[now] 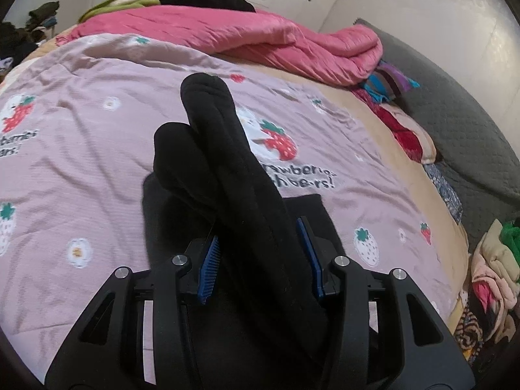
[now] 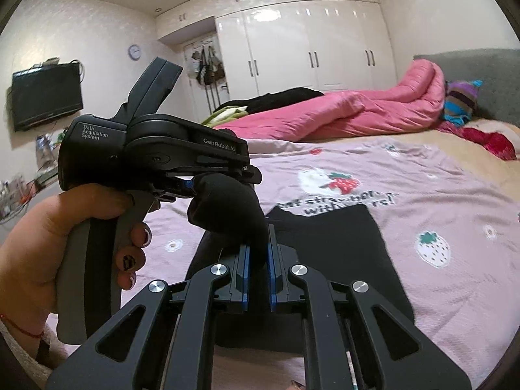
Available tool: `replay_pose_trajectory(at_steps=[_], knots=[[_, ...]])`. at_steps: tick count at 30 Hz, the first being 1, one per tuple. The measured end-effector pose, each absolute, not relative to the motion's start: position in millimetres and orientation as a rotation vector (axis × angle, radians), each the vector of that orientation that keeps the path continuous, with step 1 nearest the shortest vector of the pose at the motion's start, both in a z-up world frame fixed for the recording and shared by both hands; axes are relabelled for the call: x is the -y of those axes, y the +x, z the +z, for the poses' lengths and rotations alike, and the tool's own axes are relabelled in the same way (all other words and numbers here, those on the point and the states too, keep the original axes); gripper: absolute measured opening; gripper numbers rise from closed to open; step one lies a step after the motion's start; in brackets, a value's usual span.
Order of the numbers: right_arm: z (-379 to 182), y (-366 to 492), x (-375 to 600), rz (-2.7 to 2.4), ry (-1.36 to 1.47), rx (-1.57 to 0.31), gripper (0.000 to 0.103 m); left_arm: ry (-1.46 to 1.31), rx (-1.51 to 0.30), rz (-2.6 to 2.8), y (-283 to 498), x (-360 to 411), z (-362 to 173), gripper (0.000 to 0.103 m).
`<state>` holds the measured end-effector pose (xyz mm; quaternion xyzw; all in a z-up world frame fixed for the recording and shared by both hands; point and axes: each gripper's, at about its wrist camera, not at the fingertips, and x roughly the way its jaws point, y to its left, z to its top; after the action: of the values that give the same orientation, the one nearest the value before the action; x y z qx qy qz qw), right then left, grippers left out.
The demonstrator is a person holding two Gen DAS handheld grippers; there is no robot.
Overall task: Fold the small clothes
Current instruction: 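Lift the gripped edge with both tools and fold it over the other half, then open the left tool while the right tool lays the fold down and opens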
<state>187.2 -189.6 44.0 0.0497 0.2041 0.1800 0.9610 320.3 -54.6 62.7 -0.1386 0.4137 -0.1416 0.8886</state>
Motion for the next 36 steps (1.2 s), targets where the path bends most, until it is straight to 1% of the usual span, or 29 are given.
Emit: replay_pose_trajectory(at_steps=[9, 15, 18, 20, 22, 24, 27, 28, 29, 30, 31, 36], knots=[[24.9, 197.0, 229.6, 0.331, 0.206, -0.526, 0.008, -0.242, -0.937, -0.321, 339.4, 106.2, 38.1, 0.036], [3.9, 203.4, 258.0, 0.359, 0.369, -0.627, 0.008, -0.198, -0.972, -0.325, 345.1, 130.0, 25.4, 0.038], [-5.0, 204.5, 265.0, 0.365, 0.41, -0.671, 0.008, -0.183, -0.993, -0.324, 347.6, 139.7, 18.9, 0.043], [-10.1, 204.6, 268.1, 0.372, 0.433, -0.694, 0.008, -0.179, -1.0, -0.325, 348.5, 146.3, 15.8, 0.052], [-18.7, 206.1, 273.2, 0.385, 0.475, -0.73, 0.008, -0.195, -1.012, -0.339, 351.0, 150.5, 12.1, 0.066], [-27.2, 207.5, 279.9, 0.393, 0.526, -0.766, 0.01, -0.205, -1.031, -0.342, 355.2, 154.5, 6.5, 0.067], [-40.0, 210.0, 293.9, 0.41, 0.623, -0.814, 0.016, -0.207, -1.042, -0.336, 357.0, 156.2, 1.9, 0.069], [-43.7, 209.9, 298.2, 0.419, 0.655, -0.828, 0.018, -0.227, -1.022, -0.358, 354.1, 154.4, 5.0, 0.075], [-45.2, 209.0, 301.4, 0.427, 0.674, -0.834, 0.018, -0.247, -1.004, -0.379, 351.0, 152.2, 8.4, 0.077], [-44.5, 209.2, 302.8, 0.436, 0.677, -0.835, 0.022, -0.258, -0.983, -0.393, 346.6, 148.7, 12.8, 0.08], [-43.0, 208.6, 302.7, 0.459, 0.668, -0.84, 0.025, -0.25, -0.971, -0.392, 343.8, 146.9, 16.2, 0.08], [-29.4, 207.2, 303.7, 0.513, 0.641, -0.814, 0.062, -0.187, -0.91, -0.351, 320.4, 122.6, 29.4, 0.081]])
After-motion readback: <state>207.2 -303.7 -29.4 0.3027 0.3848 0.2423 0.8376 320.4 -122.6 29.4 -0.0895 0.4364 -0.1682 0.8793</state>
